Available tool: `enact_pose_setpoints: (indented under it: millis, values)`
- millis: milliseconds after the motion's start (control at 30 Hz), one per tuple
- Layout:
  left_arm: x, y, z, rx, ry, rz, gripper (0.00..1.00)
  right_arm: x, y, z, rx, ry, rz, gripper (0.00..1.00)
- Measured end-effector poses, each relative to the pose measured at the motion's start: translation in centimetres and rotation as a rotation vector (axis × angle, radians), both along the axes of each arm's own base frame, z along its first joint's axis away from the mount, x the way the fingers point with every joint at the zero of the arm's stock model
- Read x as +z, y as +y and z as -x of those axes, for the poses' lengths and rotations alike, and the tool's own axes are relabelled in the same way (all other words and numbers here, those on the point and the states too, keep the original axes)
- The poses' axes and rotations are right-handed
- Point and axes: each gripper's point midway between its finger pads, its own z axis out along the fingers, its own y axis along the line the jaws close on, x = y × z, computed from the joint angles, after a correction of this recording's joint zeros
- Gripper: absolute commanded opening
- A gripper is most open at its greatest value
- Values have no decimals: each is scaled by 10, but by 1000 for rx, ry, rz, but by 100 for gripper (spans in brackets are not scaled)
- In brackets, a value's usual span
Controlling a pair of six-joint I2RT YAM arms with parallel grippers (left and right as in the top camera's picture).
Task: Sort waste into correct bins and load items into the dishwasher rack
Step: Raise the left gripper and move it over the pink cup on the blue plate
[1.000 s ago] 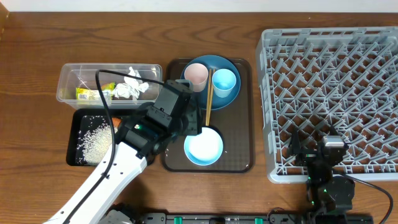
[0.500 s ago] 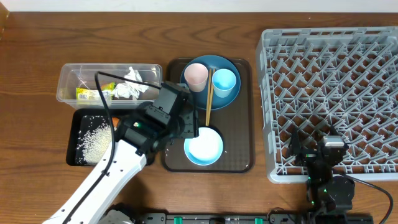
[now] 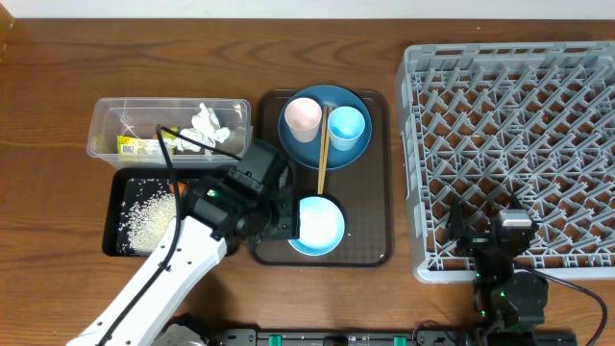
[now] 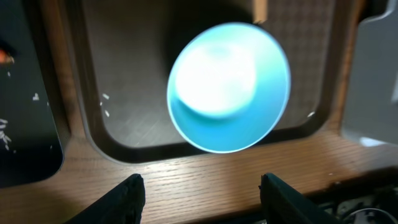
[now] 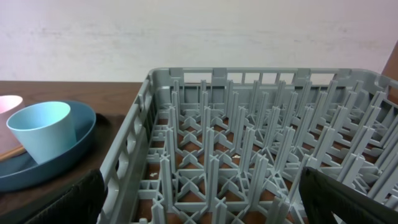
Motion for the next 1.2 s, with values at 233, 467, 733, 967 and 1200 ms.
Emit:
enact_pose_setpoints:
  millis: [233,467,733,967,1200]
  values:
    - [14,-18,-53,39,-213,103,61,0,0,0,0,0,0,99]
    - [24,-9,-117,165,-266,145,61,0,0,0,0,0,0,99]
    - [0,-20,-188,207,-237,128,56,0,0,0,0,0,0,99]
    - [-14,-22,-213,222,-284,107,52,0,0,0,0,0,0,99]
    - [-15,-14,-217,244,-308,65,48,0,0,0,0,0,0,99]
